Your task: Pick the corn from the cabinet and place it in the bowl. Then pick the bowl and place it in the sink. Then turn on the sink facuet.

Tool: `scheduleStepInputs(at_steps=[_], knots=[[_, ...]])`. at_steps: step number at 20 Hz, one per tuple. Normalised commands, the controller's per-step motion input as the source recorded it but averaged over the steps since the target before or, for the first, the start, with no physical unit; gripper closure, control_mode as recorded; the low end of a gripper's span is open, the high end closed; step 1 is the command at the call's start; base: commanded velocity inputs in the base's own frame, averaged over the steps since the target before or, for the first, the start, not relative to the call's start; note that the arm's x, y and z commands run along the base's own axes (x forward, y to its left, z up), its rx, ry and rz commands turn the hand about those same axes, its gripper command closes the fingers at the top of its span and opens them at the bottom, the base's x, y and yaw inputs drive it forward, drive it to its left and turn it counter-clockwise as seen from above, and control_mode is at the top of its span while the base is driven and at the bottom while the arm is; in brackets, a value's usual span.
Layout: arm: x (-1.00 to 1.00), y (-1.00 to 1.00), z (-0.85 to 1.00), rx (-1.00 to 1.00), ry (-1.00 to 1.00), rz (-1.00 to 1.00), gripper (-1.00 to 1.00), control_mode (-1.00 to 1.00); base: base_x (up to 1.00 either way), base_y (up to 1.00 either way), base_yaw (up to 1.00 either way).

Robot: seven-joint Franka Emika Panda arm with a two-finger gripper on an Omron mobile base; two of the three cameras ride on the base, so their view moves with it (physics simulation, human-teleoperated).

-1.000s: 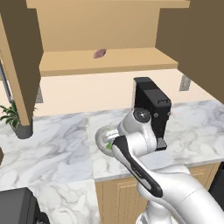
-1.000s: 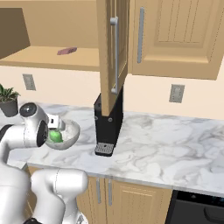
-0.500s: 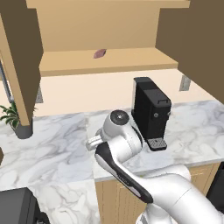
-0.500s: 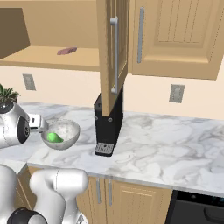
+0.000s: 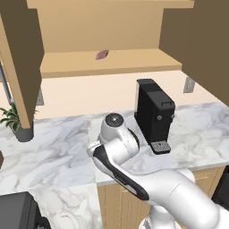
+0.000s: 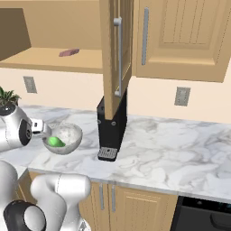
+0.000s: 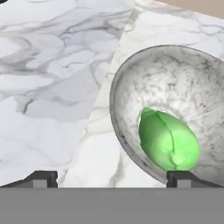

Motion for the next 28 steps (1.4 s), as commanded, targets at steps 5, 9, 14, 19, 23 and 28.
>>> scheduleStepInputs(at_steps=[5,9,14,19,23,28], knots=[[0.3,0.0,-0.35,-0.14,0.0,0.0,-1.0,-1.0,0.0,0.0,0.0],[0.45,0.0,-0.24,-0.12,0.0,0.02,-1.0,-1.0,0.0,0.0,0.0],[0.47,0.0,-0.28,-0.11,0.02,0.02,-1.0,-1.0,0.0,0.0,0.0],[0.13,0.0,-0.43,-0.11,0.03,0.03,-1.0,-1.0,0.0,0.0,0.0],[0.0,-0.17,-0.52,-0.09,0.05,0.0,-1.0,-1.0,0.0,0.0,0.0],[-0.08,-0.47,-0.31,-0.07,0.02,0.0,-1.0,-1.0,0.0,0.0,0.0]])
